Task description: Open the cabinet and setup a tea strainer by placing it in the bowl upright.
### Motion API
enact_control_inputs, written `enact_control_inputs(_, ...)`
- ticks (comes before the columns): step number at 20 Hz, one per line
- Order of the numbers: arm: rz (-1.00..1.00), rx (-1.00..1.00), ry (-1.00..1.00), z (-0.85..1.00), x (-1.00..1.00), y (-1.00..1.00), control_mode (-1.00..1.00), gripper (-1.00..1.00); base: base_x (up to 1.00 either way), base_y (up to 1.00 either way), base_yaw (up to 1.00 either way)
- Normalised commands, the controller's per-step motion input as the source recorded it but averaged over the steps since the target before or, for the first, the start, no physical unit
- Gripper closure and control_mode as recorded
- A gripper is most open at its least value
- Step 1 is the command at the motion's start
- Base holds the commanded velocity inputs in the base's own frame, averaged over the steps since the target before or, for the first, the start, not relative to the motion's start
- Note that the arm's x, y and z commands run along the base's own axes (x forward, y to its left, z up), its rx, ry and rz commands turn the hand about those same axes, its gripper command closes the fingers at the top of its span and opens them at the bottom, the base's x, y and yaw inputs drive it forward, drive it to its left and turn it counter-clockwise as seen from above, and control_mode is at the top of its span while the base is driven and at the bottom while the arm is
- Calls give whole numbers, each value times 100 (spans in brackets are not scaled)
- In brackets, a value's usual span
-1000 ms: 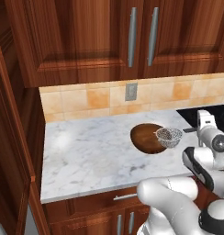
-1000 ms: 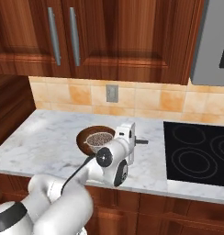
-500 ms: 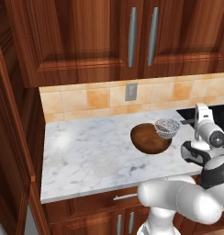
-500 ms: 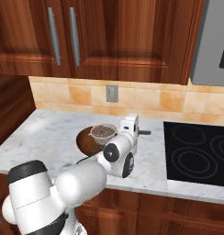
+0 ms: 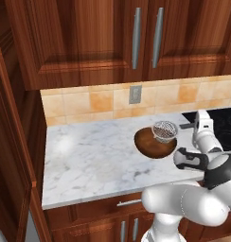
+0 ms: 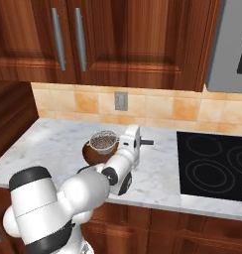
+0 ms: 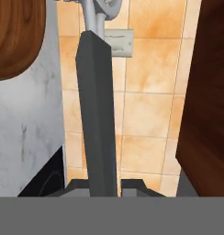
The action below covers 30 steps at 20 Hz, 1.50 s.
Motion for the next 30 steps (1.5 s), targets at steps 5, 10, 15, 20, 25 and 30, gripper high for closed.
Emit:
enact_control_inputs(5,0,0,-1,0,0,13,-100,100,0,0,0)
enact_control_inputs(10,0,0,14,-2,0,0,-100,100,0,0,0)
enact_control_inputs(15,0,0,22,-11,0,1,-100,100,0,0,0)
enact_control_inputs(20,0,0,8,-18,0,0,-100,100,0,0,0)
enact_control_inputs(25,0,0,0,-14,0,2,-100,100,0,0,0)
enact_control_inputs(30,0,-3,0,-20,0,5,-100,100,0,0,0)
